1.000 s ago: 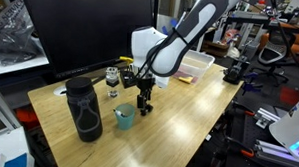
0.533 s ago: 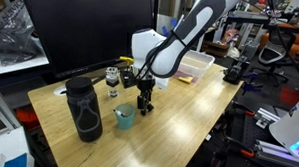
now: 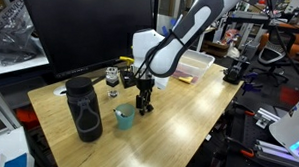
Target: Put the black object on the table in the storage bin
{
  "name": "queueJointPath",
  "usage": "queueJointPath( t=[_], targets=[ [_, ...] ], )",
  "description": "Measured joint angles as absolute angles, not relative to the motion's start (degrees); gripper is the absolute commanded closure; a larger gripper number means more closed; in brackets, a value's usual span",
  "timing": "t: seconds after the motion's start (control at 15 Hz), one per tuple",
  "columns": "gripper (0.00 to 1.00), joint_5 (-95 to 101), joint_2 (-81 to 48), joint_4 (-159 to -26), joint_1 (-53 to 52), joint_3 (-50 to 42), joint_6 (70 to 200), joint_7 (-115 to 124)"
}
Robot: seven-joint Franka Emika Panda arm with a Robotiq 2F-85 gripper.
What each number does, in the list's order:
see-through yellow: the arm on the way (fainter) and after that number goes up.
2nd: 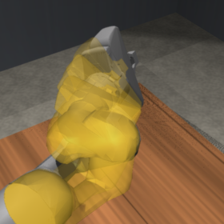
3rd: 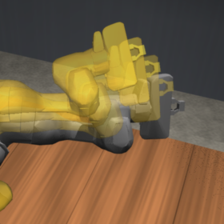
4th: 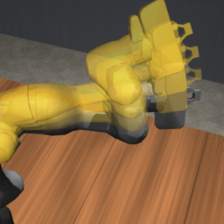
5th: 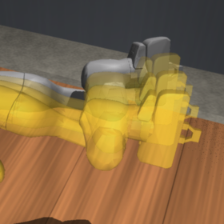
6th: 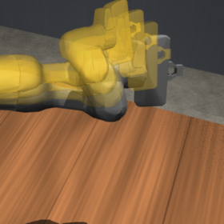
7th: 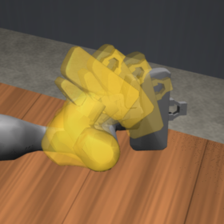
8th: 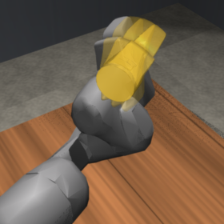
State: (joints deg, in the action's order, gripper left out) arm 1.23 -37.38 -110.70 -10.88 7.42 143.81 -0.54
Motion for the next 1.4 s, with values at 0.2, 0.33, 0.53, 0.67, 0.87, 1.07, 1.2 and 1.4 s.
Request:
queueJointPath(
  t=[0.2,0.33,0.53,0.67,0.87,1.07,1.2,1.4],
  targets=[
    [0.00,-0.63,-37.29,-111.17,-10.45,7.91,145.88,-0.58],
    [0.00,-1.88,-37.22,-111.64,-9.94,8.37,147.23,-0.71],
    [0.00,-3.01,-37.10,-112.29,-9.29,8.83,148.88,-0.94],
    [0.00,-3.36,-36.62,-112.98,-9.02,8.97,149.95,-1.17],
    [0.00,-3.30,-34.85,-114.63,-8.93,9.10,150.72,-1.19],
    [0.00,-3.16,-32.11,-117.28,-9.30,8.59,150.65,0.69],
    [0.00,-1.90,-30.46,-119.09,-10.78,6.82,150.32,5.41],
    [0.00,-1.48,-29.02,-119.86,-12.76,5.79,148.61,10.71]
  ],
)
